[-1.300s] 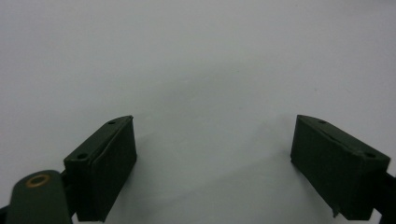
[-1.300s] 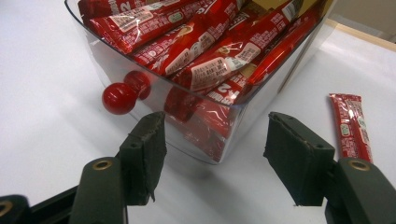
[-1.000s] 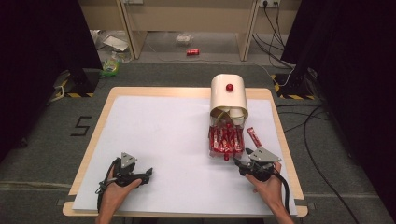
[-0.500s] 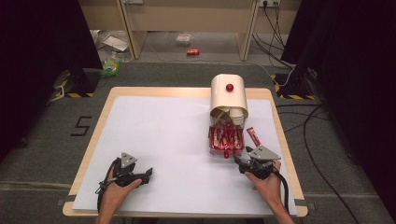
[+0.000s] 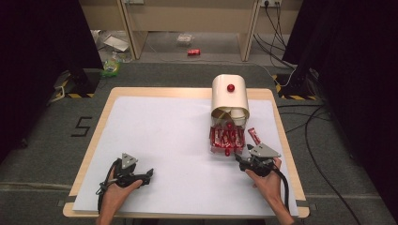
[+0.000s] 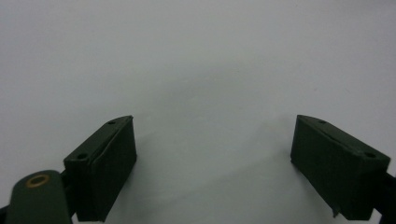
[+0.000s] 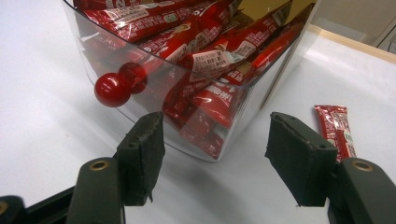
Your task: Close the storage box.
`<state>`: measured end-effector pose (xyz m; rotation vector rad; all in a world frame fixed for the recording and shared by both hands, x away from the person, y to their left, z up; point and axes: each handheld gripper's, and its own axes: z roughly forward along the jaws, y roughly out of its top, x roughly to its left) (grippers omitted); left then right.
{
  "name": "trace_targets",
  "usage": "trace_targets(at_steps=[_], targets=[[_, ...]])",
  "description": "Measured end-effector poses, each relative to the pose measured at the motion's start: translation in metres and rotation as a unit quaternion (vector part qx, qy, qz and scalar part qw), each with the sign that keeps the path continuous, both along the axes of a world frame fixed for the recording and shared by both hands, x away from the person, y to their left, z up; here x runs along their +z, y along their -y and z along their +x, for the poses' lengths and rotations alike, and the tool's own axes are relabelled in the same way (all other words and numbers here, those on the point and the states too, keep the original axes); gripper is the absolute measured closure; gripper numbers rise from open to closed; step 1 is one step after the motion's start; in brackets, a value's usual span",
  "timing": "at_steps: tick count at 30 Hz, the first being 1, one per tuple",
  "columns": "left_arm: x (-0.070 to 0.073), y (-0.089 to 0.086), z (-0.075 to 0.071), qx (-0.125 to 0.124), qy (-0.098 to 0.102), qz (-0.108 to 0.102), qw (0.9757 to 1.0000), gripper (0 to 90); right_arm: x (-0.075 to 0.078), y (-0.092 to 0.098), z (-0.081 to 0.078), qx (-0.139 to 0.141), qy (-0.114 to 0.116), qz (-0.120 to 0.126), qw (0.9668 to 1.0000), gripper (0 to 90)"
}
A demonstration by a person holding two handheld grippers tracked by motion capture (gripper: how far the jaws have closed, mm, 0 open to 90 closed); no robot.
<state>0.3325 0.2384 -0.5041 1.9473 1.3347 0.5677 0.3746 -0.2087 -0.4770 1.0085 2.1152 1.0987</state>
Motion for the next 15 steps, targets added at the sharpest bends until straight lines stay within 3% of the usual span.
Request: trace_targets(at_steps=[15], targets=[[0.0,0.0,0.0,0.0,0.0,0.0,1.0,13.4,0.0018,0.0022,0.0098,-0.012,0.005,0.009,0.9999,37.1]])
